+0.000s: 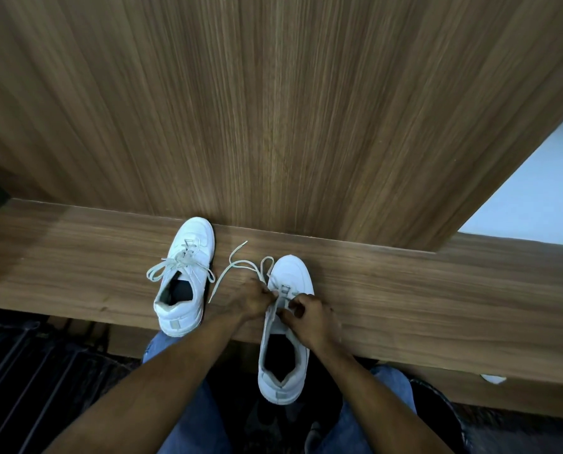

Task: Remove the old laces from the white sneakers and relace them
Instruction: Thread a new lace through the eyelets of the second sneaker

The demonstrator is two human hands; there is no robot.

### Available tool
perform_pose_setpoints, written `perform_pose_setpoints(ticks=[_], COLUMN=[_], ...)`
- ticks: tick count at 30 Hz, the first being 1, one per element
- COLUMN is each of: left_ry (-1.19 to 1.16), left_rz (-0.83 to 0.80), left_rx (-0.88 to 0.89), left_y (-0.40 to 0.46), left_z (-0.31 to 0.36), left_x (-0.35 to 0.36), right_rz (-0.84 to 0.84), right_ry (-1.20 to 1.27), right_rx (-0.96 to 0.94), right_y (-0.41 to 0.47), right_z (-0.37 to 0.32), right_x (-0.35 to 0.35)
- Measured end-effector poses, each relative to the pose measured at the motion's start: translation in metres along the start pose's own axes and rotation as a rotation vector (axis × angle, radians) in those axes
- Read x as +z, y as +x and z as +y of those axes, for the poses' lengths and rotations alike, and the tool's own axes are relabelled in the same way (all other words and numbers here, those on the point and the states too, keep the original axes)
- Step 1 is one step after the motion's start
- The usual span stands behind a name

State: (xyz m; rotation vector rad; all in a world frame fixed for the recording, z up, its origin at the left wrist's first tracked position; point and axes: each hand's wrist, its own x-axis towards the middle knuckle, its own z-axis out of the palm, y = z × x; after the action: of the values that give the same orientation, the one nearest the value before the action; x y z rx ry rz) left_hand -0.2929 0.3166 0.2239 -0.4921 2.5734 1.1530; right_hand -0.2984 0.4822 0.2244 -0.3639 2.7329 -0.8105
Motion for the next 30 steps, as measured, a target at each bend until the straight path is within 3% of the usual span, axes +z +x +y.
perform_pose_setpoints(ticks=[2, 3, 7, 9, 11, 16, 18, 20, 23, 27, 30], left_ry=[0.044, -0.064, -1.062, -1.328, -1.362, -1.261, -1.183, -0.839, -0.16, 0.174, 0.36], left_rz=[-0.006, 0.052, 0.294, 0.349, 0.38, 0.36, 0.421, 0.542, 0.528, 0.279, 0.257], left_rx=[-0.07, -0.104, -0.134, -0.128, -0.119, -0.178, -0.229, -0.256, -0.157, 0.222, 0.227], left_y=[-0.001, -0.001, 0.005, 0.014, 0.019, 0.029, 0.032, 0.032, 0.017, 0.01, 0.015], left_z=[0.009, 0.014, 0.042, 0.057, 0.072, 0.064, 0.049, 0.031, 0.008, 0.0, 0.001], left_x=[-0.009, -0.013, -0.047, -0.077, -0.103, -0.092, -0.076, -0.06, -0.032, -0.006, 0.0], right_rz=[0.0, 0.002, 0.009, 0.011, 0.003, -0.03, -0.023, -0.023, -0.03, -0.023, -0.029], right_ry=[-0.006, -0.006, 0.016, 0.011, 0.017, 0.048, 0.064, 0.06, 0.065, 0.078, 0.08], right_rx=[-0.002, 0.0, 0.017, 0.01, 0.013, 0.044, 0.057, 0.058, 0.056, 0.063, 0.065], right_y=[-0.001, -0.001, -0.002, -0.002, -0.002, -0.002, -0.002, -0.002, -0.003, -0.003, -0.004], right_z=[-0.001, -0.001, 0.0, 0.0, -0.001, -0.002, -0.002, 0.0, 0.001, 0.001, 0.0], right_x=[-0.001, -0.002, -0.003, -0.003, -0.004, -0.004, -0.004, -0.004, -0.004, -0.005, -0.005])
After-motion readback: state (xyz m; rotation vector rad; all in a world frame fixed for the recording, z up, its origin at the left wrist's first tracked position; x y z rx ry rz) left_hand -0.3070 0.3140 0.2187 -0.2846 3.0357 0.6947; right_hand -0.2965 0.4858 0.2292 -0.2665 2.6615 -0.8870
